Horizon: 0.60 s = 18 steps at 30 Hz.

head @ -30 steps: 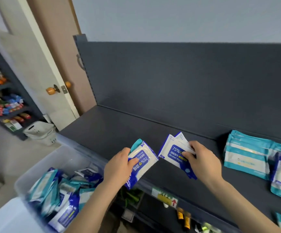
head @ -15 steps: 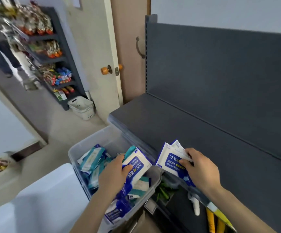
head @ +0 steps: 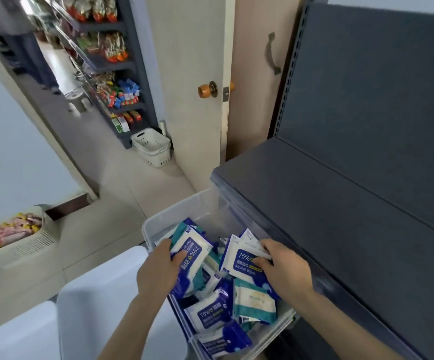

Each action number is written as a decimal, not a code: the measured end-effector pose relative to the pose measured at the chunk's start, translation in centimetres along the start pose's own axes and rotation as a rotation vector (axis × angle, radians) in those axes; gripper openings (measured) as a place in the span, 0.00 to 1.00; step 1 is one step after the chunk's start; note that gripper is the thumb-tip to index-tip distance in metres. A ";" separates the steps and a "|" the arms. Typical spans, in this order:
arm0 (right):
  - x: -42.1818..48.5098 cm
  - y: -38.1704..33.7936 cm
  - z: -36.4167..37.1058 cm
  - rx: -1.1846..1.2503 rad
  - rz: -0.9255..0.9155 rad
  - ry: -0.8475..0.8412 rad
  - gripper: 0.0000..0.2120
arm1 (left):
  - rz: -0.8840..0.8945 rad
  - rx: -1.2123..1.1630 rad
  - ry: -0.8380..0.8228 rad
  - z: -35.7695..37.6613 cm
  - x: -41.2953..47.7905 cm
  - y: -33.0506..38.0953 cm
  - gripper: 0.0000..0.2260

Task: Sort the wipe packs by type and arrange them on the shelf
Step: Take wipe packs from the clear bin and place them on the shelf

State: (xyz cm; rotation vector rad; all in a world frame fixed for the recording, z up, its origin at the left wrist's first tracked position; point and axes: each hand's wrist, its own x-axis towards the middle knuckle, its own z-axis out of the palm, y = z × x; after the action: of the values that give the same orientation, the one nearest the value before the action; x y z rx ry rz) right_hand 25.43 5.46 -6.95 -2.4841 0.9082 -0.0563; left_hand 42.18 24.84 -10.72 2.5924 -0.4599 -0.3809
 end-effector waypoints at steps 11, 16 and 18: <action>7.7 -2.3 6.4 -0.057 0.048 -0.130 0.08 | -0.083 -0.044 -0.056 1.7 7.0 -1.4 0.06; 9.7 -2.7 9.4 -0.048 0.091 -0.205 0.09 | -0.129 -0.080 -0.075 3.0 8.7 -1.1 0.04; 10.2 -2.6 10.2 -0.045 0.096 -0.229 0.09 | -0.144 -0.107 -0.076 3.4 9.2 -0.8 0.04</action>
State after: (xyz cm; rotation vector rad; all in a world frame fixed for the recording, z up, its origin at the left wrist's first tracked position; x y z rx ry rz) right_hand 36.97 5.32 -15.96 -2.4214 0.9374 0.2777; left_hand 49.57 20.65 -15.68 2.5207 -0.2710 -0.5395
